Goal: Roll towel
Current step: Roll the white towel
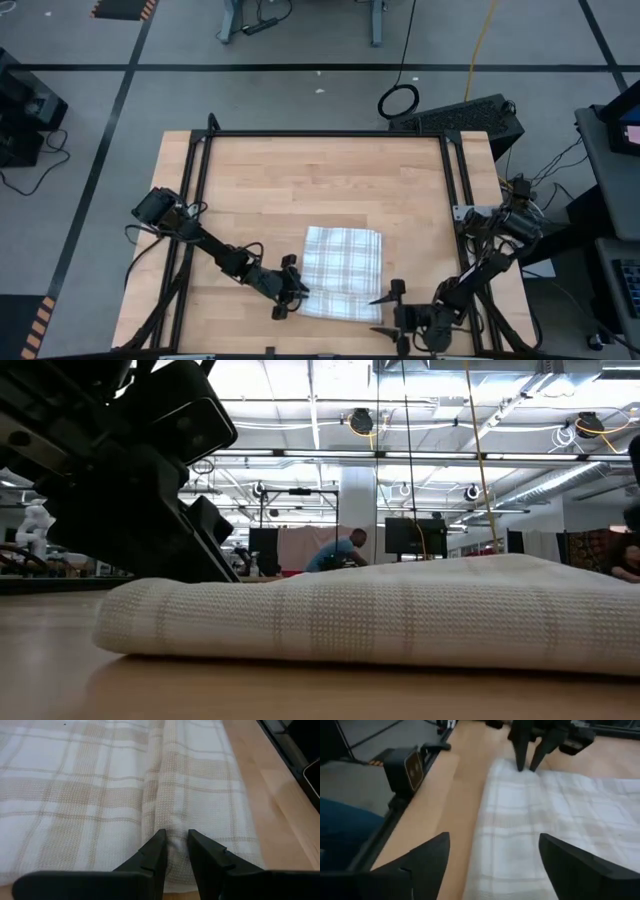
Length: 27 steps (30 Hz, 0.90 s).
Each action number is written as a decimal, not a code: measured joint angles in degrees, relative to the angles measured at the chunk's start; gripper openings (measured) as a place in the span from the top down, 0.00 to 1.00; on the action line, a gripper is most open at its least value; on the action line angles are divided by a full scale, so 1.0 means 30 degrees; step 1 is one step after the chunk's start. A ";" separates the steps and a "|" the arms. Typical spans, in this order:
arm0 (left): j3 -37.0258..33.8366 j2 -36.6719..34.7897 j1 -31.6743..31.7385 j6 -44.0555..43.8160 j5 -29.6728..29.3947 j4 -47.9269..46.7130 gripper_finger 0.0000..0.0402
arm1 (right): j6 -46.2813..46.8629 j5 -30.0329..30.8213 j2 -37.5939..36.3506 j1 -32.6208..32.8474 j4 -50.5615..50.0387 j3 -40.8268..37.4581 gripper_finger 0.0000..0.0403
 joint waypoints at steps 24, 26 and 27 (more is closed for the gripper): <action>-0.0007 0.0007 -0.0001 -0.1453 -0.0408 -0.0124 0.79 | -0.0024 -0.1221 0.1435 -0.0203 -0.1896 0.0348 0.53; -0.0007 0.0007 -0.0008 -0.1446 -0.0415 -0.0124 0.79 | 0.0234 -0.1125 0.1435 -0.0195 -0.1902 0.0348 0.54; -0.0007 0.0007 -0.0008 -0.1445 -0.0428 -0.0124 0.79 | 0.0389 -0.1132 0.1435 -0.0196 -0.1888 0.0348 0.55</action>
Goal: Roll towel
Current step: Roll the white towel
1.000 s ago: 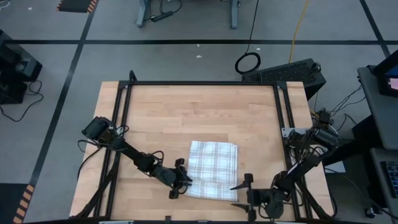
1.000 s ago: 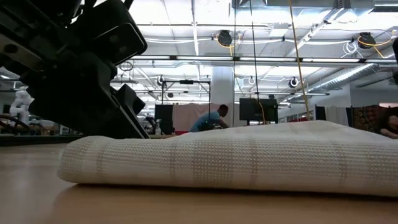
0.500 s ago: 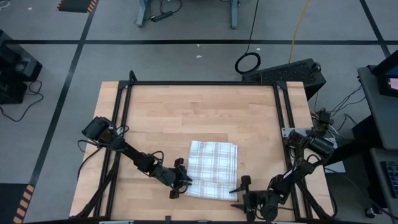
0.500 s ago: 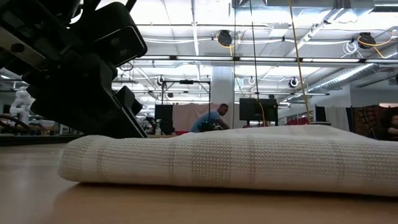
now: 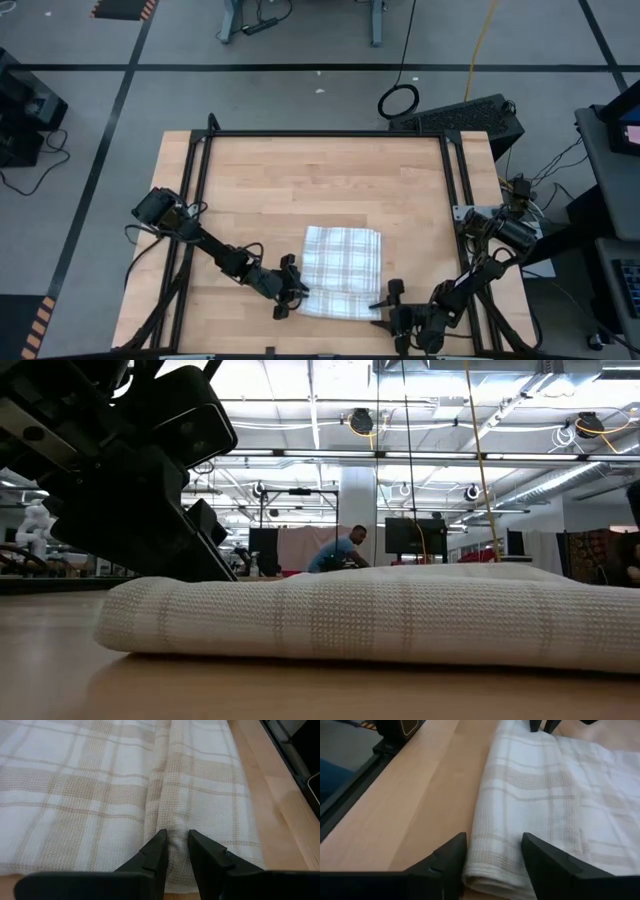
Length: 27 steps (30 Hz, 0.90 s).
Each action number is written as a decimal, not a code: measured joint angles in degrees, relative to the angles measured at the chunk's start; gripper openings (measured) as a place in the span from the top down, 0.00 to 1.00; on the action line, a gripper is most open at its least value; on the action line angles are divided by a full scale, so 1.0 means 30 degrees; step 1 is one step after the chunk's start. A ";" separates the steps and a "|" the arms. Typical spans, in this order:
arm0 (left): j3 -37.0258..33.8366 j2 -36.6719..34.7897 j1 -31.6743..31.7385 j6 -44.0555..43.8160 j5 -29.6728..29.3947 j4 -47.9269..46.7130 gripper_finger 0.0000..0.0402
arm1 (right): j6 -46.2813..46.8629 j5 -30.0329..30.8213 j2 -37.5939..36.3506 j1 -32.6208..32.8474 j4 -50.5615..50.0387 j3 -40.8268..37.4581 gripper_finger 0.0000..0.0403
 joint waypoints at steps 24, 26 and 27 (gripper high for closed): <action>-0.0007 0.0007 -0.0007 -0.0168 -0.0083 0.0055 0.79 | 0.3633 0.0424 -0.0852 -0.0419 0.0180 -0.0034 0.10; -0.0007 0.0007 -0.0007 -0.0168 -0.0089 0.0044 0.79 | 0.3605 0.0422 -0.0852 -0.0394 0.0248 -0.0029 0.10; -0.0007 0.0007 -0.0007 -0.0168 -0.0086 0.0044 0.79 | 0.3823 0.0422 -0.0852 -0.0404 0.0058 -0.0029 0.10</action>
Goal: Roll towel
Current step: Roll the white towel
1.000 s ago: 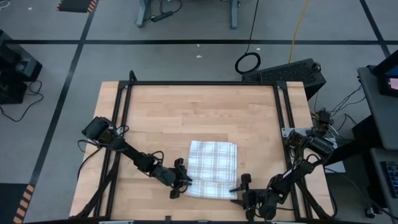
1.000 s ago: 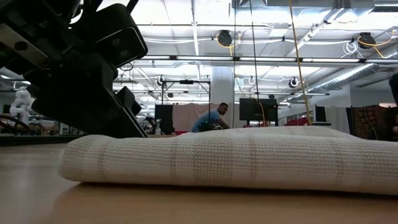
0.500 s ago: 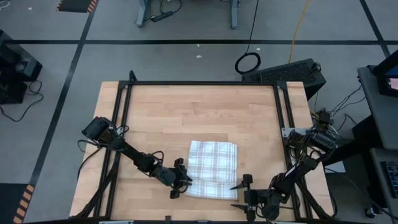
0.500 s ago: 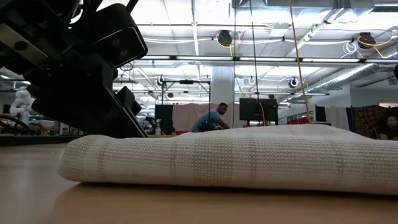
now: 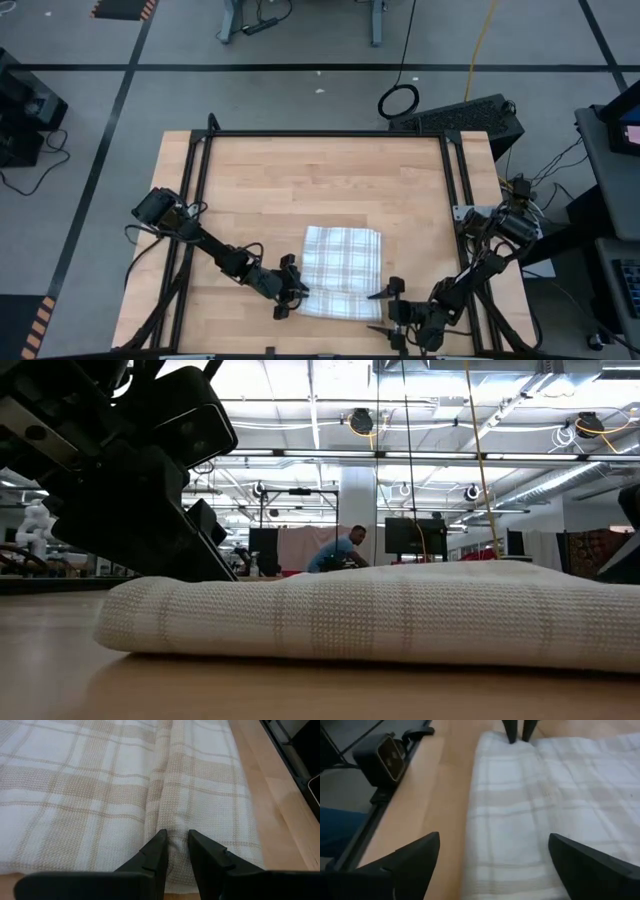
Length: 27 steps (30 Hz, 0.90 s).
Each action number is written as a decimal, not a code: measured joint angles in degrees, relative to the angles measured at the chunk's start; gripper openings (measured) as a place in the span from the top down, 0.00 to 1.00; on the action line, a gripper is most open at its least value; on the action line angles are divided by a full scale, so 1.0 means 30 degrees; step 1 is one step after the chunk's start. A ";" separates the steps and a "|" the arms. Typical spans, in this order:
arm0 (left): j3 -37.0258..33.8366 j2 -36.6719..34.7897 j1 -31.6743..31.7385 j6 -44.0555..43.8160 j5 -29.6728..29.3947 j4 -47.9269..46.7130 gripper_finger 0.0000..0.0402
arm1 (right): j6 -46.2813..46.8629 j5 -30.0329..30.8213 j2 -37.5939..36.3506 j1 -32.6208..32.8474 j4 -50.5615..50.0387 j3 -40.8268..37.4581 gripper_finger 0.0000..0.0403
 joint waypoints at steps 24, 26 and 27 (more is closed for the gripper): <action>-0.0007 -0.3681 -0.1869 0.3078 -0.2514 -0.0661 0.78 | 0.2334 -0.0785 0.1073 -0.0711 -0.0973 0.0080 0.10; 0.0002 -0.3341 -0.2612 0.3615 -0.3894 -0.0395 0.76 | 0.2332 -0.0805 0.1115 -0.0718 -0.0911 0.0080 0.10; 0.0007 -0.3016 -0.2935 0.3687 -0.4486 -0.0360 0.74 | 0.2329 -0.0856 0.1115 -0.0718 -0.0918 0.0073 0.10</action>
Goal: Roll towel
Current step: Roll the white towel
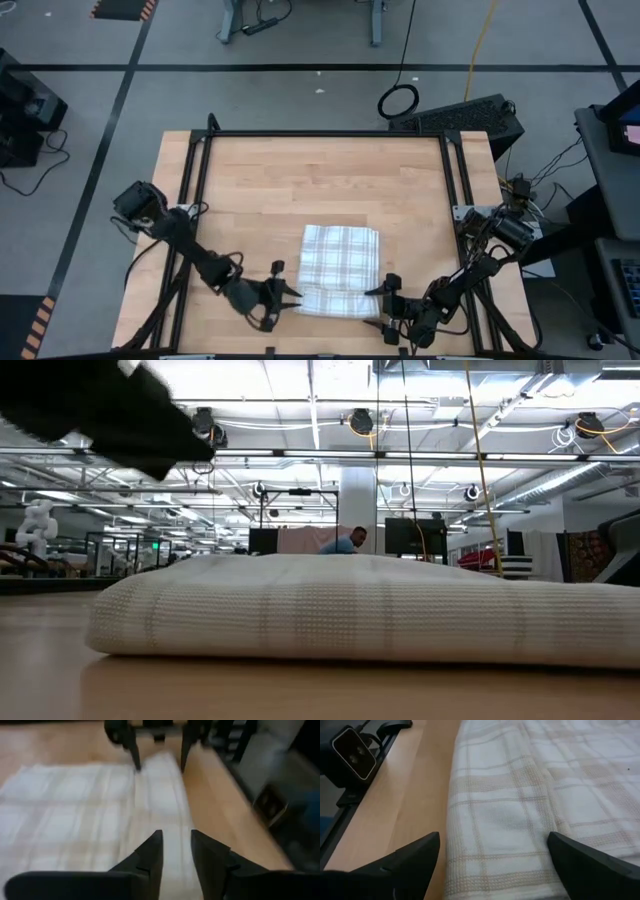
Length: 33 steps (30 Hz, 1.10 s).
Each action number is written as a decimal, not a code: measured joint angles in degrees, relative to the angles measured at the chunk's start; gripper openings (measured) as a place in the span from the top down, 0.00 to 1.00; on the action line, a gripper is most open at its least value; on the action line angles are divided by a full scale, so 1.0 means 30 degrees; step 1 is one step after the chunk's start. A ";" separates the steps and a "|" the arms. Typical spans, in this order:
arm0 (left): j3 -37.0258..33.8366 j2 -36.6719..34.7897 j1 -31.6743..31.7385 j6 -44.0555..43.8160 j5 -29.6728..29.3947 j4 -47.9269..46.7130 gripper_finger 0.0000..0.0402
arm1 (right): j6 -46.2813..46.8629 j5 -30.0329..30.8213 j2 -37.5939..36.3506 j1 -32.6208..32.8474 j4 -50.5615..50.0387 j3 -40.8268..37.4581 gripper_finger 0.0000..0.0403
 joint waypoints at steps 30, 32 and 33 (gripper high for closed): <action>0.0204 0.5136 -0.1568 0.1829 -0.2721 0.4609 0.10 | -0.0321 -0.0135 0.0058 -0.0015 0.0153 -0.0065 0.10; 0.0204 0.5136 -0.1568 0.1829 -0.2866 0.4453 0.10 | -0.0333 -0.0135 0.0070 -0.0015 0.0149 -0.0066 0.10; 0.0204 0.5136 -0.1568 0.1827 -0.2910 0.4349 0.10 | -0.0340 -0.0135 0.0073 -0.0015 0.0146 -0.0066 0.10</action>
